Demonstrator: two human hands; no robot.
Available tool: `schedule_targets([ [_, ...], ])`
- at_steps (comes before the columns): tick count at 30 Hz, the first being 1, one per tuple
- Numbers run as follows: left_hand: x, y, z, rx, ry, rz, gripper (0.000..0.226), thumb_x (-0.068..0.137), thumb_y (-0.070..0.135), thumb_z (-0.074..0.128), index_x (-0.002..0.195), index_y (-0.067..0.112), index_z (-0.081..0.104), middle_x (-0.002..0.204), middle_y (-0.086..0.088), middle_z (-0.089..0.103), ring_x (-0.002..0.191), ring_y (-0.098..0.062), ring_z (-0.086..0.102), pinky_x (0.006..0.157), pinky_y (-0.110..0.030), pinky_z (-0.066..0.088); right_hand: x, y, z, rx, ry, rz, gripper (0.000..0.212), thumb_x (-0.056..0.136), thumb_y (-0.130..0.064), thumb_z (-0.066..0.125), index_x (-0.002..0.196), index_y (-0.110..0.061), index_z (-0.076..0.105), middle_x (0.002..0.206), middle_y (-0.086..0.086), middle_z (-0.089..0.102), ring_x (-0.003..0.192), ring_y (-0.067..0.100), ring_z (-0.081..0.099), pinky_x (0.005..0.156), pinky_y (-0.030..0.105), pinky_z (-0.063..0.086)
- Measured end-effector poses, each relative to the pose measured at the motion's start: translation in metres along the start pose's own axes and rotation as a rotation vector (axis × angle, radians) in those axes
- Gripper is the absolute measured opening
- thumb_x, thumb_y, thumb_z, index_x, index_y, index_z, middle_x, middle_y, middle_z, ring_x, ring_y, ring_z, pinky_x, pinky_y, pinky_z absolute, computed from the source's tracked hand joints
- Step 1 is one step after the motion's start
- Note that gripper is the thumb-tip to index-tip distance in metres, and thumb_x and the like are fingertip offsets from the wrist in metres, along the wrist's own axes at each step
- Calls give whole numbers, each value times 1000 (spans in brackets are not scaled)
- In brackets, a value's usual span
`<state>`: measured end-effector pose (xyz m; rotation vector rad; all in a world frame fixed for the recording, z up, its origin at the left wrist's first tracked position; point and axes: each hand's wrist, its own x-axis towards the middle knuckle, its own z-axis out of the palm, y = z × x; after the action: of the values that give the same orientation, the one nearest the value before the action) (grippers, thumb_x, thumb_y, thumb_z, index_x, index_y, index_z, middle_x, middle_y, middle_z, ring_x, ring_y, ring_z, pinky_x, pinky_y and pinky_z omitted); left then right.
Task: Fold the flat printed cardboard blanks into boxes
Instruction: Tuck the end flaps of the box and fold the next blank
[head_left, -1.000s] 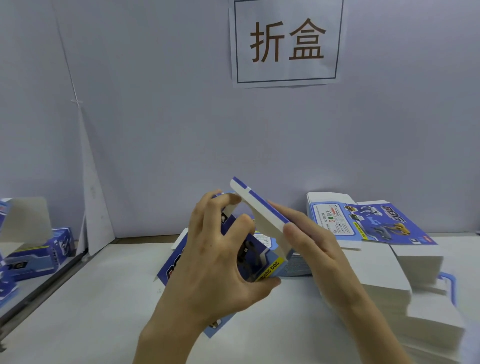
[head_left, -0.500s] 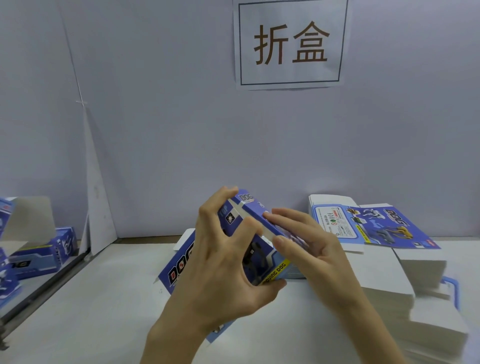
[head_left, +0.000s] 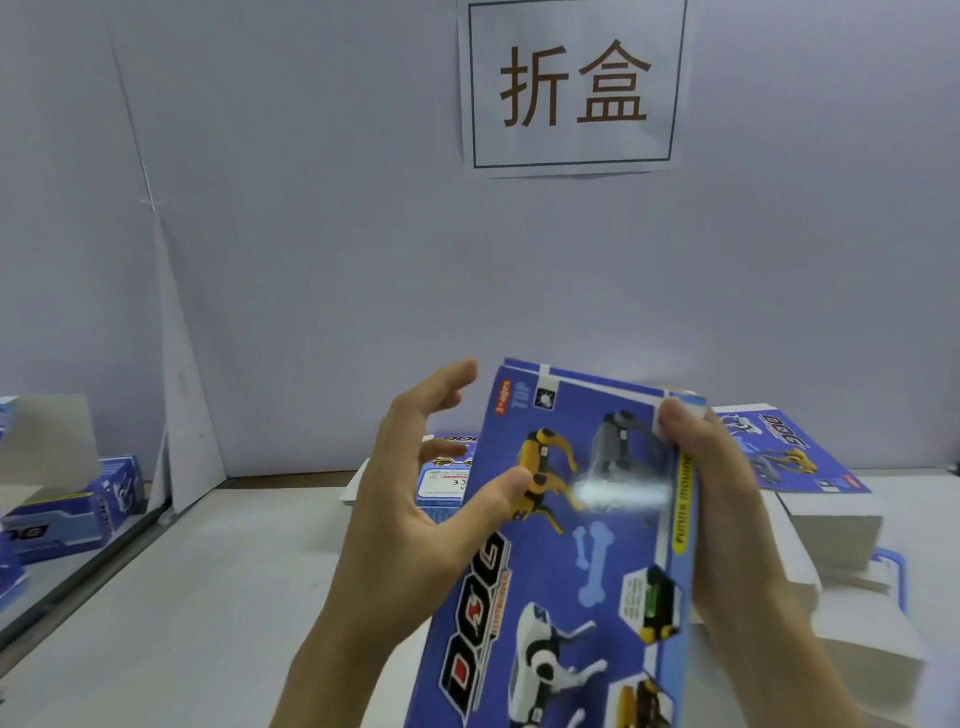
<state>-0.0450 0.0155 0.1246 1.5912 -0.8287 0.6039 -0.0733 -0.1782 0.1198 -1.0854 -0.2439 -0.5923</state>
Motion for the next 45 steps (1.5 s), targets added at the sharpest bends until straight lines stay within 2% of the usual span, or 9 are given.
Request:
schedule_targets([
  [2,-2,-3,3,-131,-46,-97,64,74,46,69,133,50,44,137,24,49,124,-11,54,94,-36,51,-1,1,1,-21,-83,71,9,72,-27,70,66,-23,64,71,5,64,62,17,66,54,24,52],
  [5,-3,-6,2,-349,-93,-195,55,73,37,68,127,38,56,123,20,63,107,-14,67,76,-26,57,-5,8,9,-61,-217,116,10,79,-23,62,83,-13,64,74,5,72,64,18,71,51,22,53],
  [8,-2,-8,-1,-463,-42,-248,27,69,34,70,95,28,69,114,4,70,95,-27,71,62,-28,58,-7,11,15,-79,-278,122,22,78,-27,68,94,-13,61,85,10,73,75,23,73,57,26,56],
  [11,-1,-7,0,-537,46,-263,18,69,35,67,81,22,71,91,-5,72,76,-27,72,54,-28,56,-11,9,18,-96,-345,124,46,71,-32,69,107,-8,53,93,18,70,81,30,71,64,31,57],
  [15,-1,-4,4,-561,99,-269,4,73,22,67,69,20,67,75,-6,68,66,-23,70,50,-26,54,-15,6,22,-99,-354,109,39,78,-15,61,115,-6,50,94,9,73,82,29,72,63,30,58],
  [24,0,0,7,-551,208,-198,29,82,19,48,57,22,64,66,1,62,59,-12,64,50,-20,51,-16,2,31,-33,-291,-26,23,75,-3,54,98,0,53,106,-5,72,85,8,72,60,16,54],
  [33,0,-2,11,-382,167,-148,12,77,35,60,74,32,71,88,9,70,75,-10,67,62,-20,52,-13,4,22,1,-192,-48,17,70,-2,59,86,-6,64,93,2,74,76,15,72,57,22,55],
  [38,-5,6,2,-379,-114,-172,57,66,36,72,119,44,55,114,23,66,92,-13,71,64,-22,57,-15,-7,18,-50,-150,-233,25,65,-6,70,82,-24,69,106,3,71,85,18,68,64,29,57],
  [45,-5,22,7,-499,48,-42,29,70,23,72,95,34,63,123,12,62,88,-20,72,59,-25,57,-20,-14,22,34,-182,-187,20,62,-20,69,82,-23,69,107,4,71,88,23,68,65,34,58],
])
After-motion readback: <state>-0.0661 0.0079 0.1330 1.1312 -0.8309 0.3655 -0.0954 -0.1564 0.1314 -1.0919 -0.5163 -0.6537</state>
